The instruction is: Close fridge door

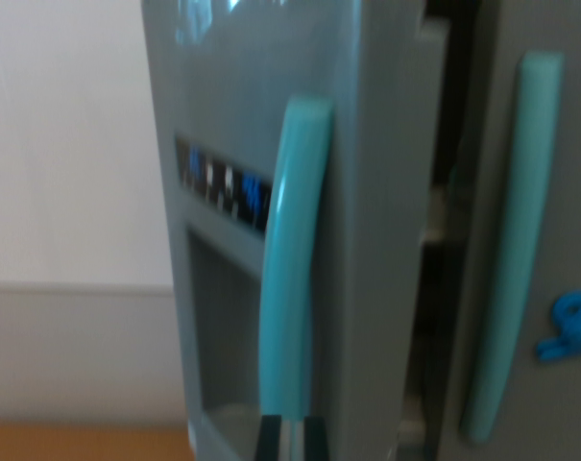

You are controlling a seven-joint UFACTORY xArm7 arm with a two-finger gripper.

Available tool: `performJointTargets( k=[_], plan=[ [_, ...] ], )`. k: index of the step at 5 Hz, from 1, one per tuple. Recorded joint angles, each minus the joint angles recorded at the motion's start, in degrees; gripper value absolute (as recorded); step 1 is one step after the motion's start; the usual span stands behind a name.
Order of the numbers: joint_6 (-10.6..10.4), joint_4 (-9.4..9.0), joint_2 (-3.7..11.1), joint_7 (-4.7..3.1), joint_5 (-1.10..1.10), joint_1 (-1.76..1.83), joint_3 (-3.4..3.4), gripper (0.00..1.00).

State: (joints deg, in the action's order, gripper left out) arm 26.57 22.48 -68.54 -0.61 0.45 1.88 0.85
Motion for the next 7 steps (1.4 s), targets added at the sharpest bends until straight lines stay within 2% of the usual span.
performJointTargets(
  k=[1, 2, 3, 4, 5, 6, 7],
  plan=[
    [0.0, 0.00, 3.00, 0.00, 0.00, 0.00, 1.00, 1.00],
    [0.0, 0.00, 3.00, 0.00, 0.00, 0.00, 1.00, 1.00],
    [0.0, 0.32, 5.93, 0.00, 0.00, 0.00, 1.79, 1.00],
    [0.0, 0.32, 5.93, 0.00, 0.00, 0.00, 1.79, 1.00],
    [0.0, 1.97, 8.76, 0.00, 0.00, 0.00, 2.64, 1.00],
    [0.0, 1.97, 8.76, 0.00, 0.00, 0.00, 2.64, 1.00],
    [0.0, 4.32, 12.32, 0.00, 0.00, 0.00, 3.60, 1.00]
  ],
)
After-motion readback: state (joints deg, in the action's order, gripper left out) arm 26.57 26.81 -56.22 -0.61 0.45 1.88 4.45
